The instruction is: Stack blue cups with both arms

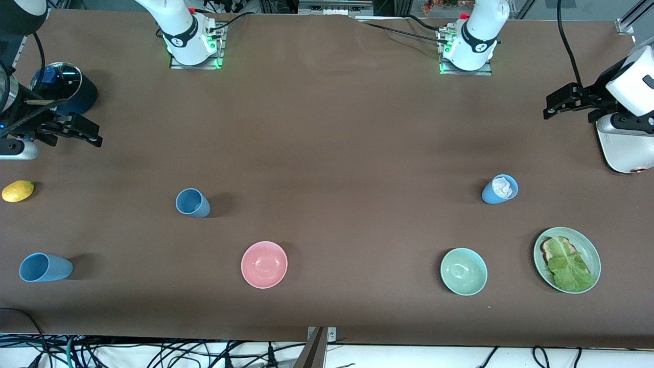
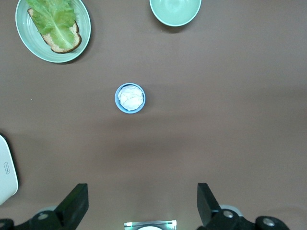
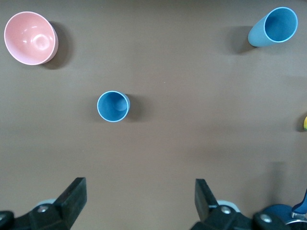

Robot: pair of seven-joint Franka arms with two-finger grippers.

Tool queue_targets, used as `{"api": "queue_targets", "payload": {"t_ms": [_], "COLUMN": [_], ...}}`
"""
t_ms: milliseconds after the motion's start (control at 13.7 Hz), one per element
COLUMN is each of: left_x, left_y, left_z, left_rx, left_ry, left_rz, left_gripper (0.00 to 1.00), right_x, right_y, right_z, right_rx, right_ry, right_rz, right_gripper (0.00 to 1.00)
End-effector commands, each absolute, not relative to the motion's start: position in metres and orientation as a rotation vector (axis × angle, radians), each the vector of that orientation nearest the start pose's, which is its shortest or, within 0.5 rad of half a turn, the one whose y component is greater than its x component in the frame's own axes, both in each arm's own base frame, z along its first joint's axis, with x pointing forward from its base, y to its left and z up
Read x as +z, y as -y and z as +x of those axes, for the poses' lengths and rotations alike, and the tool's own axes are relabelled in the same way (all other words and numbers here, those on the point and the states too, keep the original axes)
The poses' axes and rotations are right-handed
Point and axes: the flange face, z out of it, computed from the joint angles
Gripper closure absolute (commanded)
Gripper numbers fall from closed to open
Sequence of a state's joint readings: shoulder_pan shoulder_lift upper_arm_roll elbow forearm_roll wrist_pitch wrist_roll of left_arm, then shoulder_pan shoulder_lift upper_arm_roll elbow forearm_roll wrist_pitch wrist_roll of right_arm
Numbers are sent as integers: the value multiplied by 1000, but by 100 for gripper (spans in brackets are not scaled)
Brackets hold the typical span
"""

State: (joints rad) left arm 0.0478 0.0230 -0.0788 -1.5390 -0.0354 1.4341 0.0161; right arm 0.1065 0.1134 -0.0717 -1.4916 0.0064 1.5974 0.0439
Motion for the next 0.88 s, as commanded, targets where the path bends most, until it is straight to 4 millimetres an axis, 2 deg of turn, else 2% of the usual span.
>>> {"api": "queue_targets", "payload": {"t_ms": [0, 511, 802], "left_x": [620, 620, 619], "left_y": [20, 20, 20], "left_z": [549, 549, 550], "left_rx": [188, 188, 190], "left_ry": [-111, -111, -111], "left_rz": [-3185, -3185, -3185], "left_gripper": [0, 0, 0], "right_x": [606, 604, 601], "right_y": [-26, -24, -31], "right_z": [587, 588, 584], "right_rx": [15, 22, 74], "right_ry": [-33, -5, 10], "right_rz": [-3127, -3127, -3134], "right_gripper": [0, 0, 0]}}
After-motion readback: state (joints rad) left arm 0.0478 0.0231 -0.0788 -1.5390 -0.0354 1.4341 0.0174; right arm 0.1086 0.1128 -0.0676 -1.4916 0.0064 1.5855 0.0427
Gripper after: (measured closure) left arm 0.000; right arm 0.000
